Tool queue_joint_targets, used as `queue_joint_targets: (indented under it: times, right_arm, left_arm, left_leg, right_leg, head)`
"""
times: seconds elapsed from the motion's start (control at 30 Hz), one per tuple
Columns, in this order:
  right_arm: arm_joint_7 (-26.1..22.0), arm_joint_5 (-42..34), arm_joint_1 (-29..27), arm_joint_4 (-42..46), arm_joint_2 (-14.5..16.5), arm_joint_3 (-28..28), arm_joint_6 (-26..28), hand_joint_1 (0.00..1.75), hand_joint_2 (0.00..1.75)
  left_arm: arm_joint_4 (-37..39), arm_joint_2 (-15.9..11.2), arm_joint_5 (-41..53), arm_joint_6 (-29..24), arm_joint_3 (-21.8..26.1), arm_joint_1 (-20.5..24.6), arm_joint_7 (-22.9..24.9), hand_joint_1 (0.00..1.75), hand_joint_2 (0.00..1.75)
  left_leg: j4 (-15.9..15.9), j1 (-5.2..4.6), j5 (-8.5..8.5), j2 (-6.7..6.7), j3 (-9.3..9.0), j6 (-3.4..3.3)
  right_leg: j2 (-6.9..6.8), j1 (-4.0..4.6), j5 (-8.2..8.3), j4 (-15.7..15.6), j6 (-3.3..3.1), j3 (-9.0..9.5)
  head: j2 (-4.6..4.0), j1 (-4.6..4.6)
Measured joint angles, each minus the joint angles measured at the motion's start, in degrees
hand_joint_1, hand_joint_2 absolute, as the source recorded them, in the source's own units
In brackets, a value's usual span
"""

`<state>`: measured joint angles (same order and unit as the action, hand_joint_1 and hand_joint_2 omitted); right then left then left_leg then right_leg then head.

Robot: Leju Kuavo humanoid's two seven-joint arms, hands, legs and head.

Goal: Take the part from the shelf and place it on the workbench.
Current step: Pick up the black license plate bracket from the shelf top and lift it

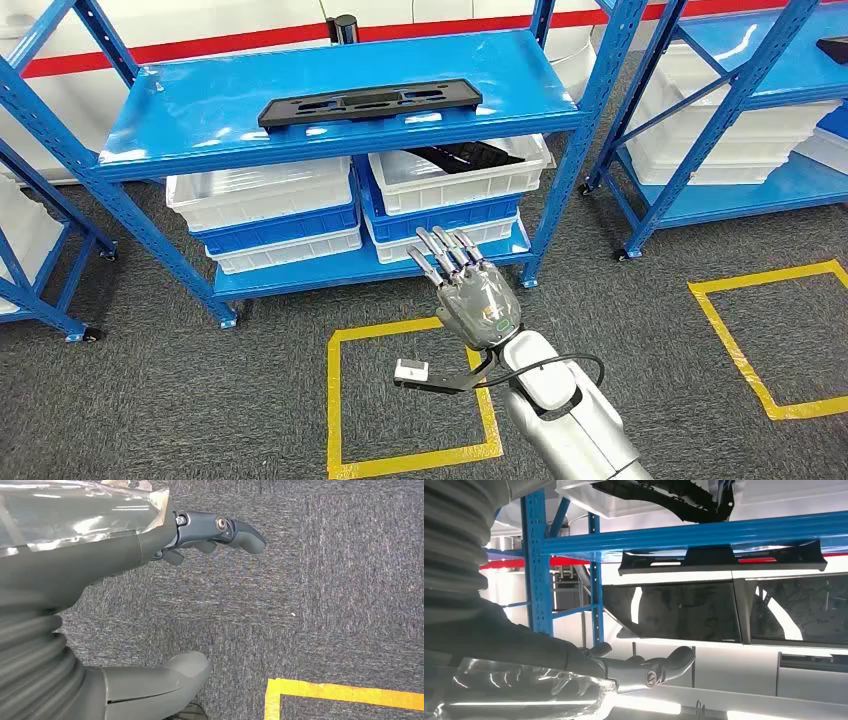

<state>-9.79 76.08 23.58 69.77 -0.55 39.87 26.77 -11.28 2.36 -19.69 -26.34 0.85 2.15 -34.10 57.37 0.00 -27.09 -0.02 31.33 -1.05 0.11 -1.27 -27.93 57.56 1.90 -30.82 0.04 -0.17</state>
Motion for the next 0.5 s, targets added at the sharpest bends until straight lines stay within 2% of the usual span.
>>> queue_joint_targets:
  times: [0.03,0.07,0.1,0.33,0.37,0.43,0.5]
  right_arm:
    - [0.0,0.0,0.01,-0.03,0.0,0.03,0.0,0.0,1.75]
    - [0.03,0.0,0.01,-0.04,0.0,0.06,0.0,0.0,1.75]
    - [0.13,0.0,0.01,-0.07,0.0,0.11,-0.02,0.0,1.75]
    - [1.04,0.15,0.24,-0.09,0.12,0.08,-1.91,0.0,1.75]
    - [1.16,0.16,0.28,-0.09,0.18,0.02,-2.2,0.0,1.75]
    - [1.54,0.31,0.27,-0.08,0.26,-0.18,-2.77,0.0,1.75]
    - [1.96,0.54,0.18,0.02,0.26,-0.59,-3.17,0.0,1.75]
  left_arm:
    - [0.0,0.0,0.0,0.02,-0.01,0.0,0.0,0.0,0.58]
    - [0.0,0.0,-0.01,0.11,-0.01,0.0,-0.02,0.0,0.44]
    - [0.0,0.0,-0.08,0.4,-0.01,0.0,-0.03,0.0,0.0]
    - [0.08,-0.01,-0.72,3.62,-0.02,0.06,4.93,0.0,0.0]
    - [0.09,-0.08,-0.63,4.49,-0.02,0.07,5.48,0.0,0.0]
    - [0.09,-0.3,-0.28,6.04,-0.07,0.07,6.0,0.0,0.0]
    - [0.09,-0.42,0.17,6.56,-0.24,0.07,6.12,0.0,0.0]
  left_leg:
    - [0.0,0.0,0.0,0.0,0.0,0.0]
    - [0.0,0.0,0.0,0.0,0.0,0.0]
    - [0.0,0.0,0.0,0.0,0.0,0.0]
    - [0.03,-0.01,-0.02,-0.01,0.02,0.0]
    - [0.18,-0.01,-0.06,-0.02,0.11,-0.1]
    - [0.0,0.0,-0.31,-0.02,0.34,-0.84]
    - [-1.35,0.29,-0.52,-0.07,-0.62,-1.96]
  right_leg:
    - [0.0,0.0,0.0,0.0,0.0,0.0]
    - [0.0,0.0,0.0,0.0,0.0,0.0]
    - [0.0,0.0,0.0,0.0,0.0,0.0]
    - [0.0,-0.04,0.01,-0.03,0.01,0.0]
    - [-0.03,-0.32,0.08,-0.08,0.13,0.03]
    - [-0.11,-0.61,0.73,0.34,0.75,0.17]
    - [-0.14,-0.46,1.06,1.95,1.44,-0.57]
  head:
    - [0.0,0.0]
    - [0.0,0.0]
    - [0.0,0.0]
    - [0.0,-0.01]
    - [0.0,-0.03]
    - [0.0,-0.15]
    - [-0.01,-0.18]
